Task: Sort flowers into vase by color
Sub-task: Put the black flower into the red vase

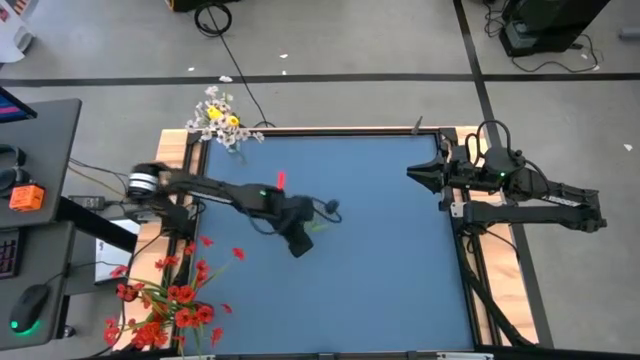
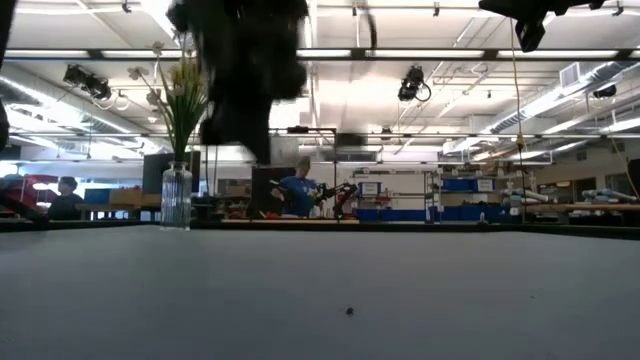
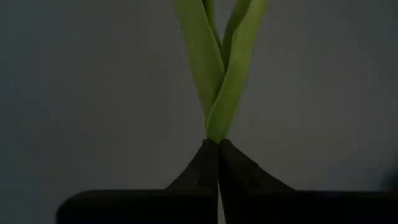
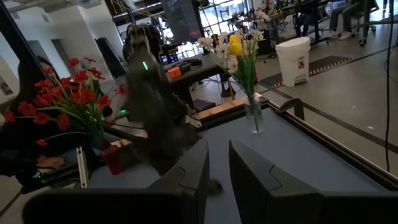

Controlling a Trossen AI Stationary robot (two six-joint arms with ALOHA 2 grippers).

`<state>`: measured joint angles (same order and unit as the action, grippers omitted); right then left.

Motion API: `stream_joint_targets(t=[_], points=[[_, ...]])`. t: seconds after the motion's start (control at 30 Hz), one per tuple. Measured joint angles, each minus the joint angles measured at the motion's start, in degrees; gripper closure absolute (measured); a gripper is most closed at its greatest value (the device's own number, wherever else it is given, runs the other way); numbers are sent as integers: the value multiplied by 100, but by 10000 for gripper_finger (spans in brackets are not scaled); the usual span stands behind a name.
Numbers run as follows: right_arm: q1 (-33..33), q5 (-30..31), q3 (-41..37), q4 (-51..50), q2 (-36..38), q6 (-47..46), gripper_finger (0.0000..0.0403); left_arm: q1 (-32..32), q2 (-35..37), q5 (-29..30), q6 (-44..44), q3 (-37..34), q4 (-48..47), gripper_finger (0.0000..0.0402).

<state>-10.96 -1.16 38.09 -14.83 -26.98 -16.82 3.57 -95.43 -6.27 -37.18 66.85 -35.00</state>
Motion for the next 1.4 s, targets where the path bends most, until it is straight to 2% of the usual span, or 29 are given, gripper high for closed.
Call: stream_joint_targets(t=[0.17, 0.3, 0.57, 0.67, 0.73, 0.87, 0.93, 1.13, 1.27, 1.33, 1.4], points=[[0, 1, 0, 0, 0, 2, 330, 315, 1639, 462, 466, 32, 204, 400], [0, 2, 0, 7, 2, 2, 330, 667, 2832, 1302, 1267, 28, 116, 401], [0, 2, 0, 15, 1, 0, 330, 1490, 4259, 1844, 2183, 12, -430, 401], [0, 2, 0, 15, 0, 2, 330, 1971, 4962, 2532, 2081, -370, -334, 401], [0, 2, 0, 15, 2, 0, 330, 2286, 5580, 2762, 1959, -842, -149, 401], [0, 2, 0, 17, 2, 0, 330, 2713, 6682, 2811, 1565, -1673, -87, 401], [1, 1, 0, 15, 0, 2, 330, 2879, 7089, 2813, 1425, -1925, -371, 401], [0, 2, 0, 17, 1, 1, 330, 3073, 8366, 3215, 866, -2080, -1469, 401], [0, 1, 0, 16, 0, 2, 330, 3076, 8919, 3155, 618, -2081, -1979, 401], [0, 0, 0, 15, 0, 1, 330, 3074, 9109, 2815, 617, -2082, -2197, 401], [0, 2, 0, 17, 0, 2, 330, 3073, 9293, 2090, 1069, -2136, -2219, 401]])
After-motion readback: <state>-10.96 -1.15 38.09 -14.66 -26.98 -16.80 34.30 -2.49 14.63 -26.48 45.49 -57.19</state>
